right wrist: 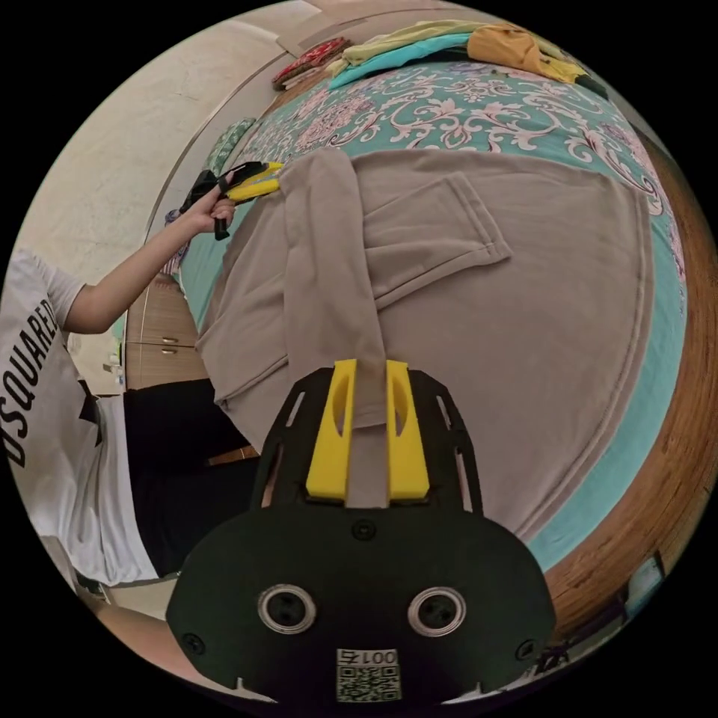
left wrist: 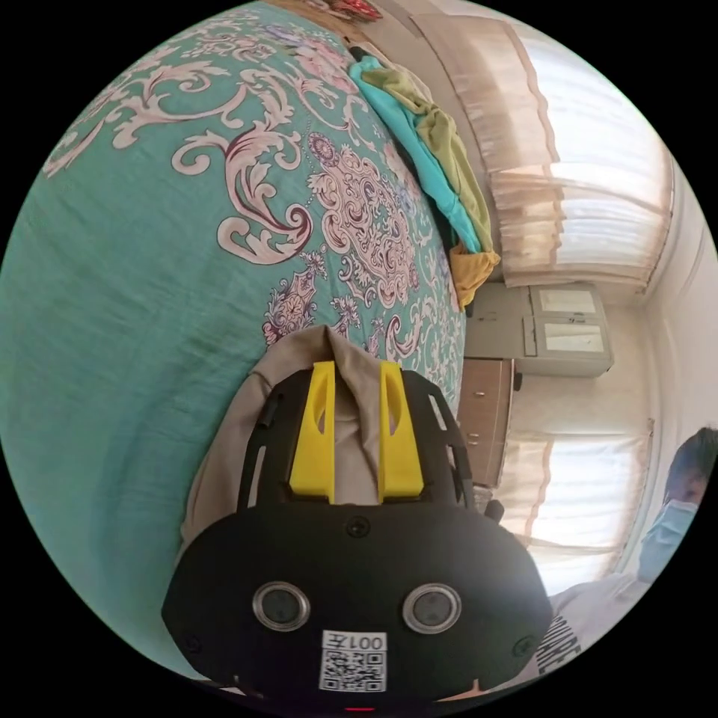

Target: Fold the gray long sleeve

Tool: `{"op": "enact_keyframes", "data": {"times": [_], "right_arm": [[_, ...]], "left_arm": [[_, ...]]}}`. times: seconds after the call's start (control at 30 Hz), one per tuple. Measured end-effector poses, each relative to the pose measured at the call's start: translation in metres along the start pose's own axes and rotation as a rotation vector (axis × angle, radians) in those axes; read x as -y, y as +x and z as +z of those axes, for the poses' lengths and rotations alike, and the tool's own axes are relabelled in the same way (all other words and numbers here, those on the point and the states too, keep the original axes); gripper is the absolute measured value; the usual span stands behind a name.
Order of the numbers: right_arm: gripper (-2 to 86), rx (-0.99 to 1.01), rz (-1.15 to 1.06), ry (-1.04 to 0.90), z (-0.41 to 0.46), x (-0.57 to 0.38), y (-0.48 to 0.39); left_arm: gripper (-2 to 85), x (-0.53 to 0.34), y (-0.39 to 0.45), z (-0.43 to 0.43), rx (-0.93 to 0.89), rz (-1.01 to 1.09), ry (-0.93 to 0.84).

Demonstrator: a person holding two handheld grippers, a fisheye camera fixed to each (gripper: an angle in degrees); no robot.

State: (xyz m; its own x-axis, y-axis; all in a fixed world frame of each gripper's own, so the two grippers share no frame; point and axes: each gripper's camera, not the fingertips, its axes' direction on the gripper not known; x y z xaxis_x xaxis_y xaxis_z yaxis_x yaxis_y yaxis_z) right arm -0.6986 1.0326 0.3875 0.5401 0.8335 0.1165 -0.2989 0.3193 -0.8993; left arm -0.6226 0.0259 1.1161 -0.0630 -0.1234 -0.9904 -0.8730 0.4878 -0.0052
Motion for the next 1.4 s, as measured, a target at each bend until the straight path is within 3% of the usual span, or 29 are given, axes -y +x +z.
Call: {"op": "enact_keyframes", "data": {"times": [0.17, 0.3, 0.47, 0.8, 1.1, 1.27, 1.4], "right_arm": [[1.8, 0.034, 0.001, 0.023, 0.001, 0.001, -0.002], [1.1, 0.208, 0.033, 0.105, -0.02, -0.003, 0.005], [0.8, 0.427, 0.114, 0.123, -0.032, -0.009, 0.026], [0.8, 0.682, 0.318, 0.07, 0.0, -0.009, 0.052], [1.3, 0.181, 0.392, 0.016, 0.054, 0.002, 0.08], [3.5, 0.088, 0.345, -0.037, 0.069, -0.004, 0.062], [7.4, 0.065, 0.323, 0.059, 0.066, -0.015, 0.037]], "left_arm": [[-0.7, -0.003, -0.003, -0.013, -0.038, -0.012, 0.044], [-0.9, -0.016, 0.003, -0.041, -0.112, -0.003, 0.04], [-0.9, -0.022, -0.002, -0.063, -0.087, 0.008, -0.027], [-0.9, -0.017, -0.006, -0.052, 0.004, 0.027, -0.121], [-0.9, -0.017, 0.001, -0.035, 0.088, 0.087, -0.156], [-0.7, -0.021, 0.01, -0.041, 0.103, 0.097, -0.142], [0.2, -0.049, 0.03, -0.057, 0.096, 0.084, -0.102]]}}
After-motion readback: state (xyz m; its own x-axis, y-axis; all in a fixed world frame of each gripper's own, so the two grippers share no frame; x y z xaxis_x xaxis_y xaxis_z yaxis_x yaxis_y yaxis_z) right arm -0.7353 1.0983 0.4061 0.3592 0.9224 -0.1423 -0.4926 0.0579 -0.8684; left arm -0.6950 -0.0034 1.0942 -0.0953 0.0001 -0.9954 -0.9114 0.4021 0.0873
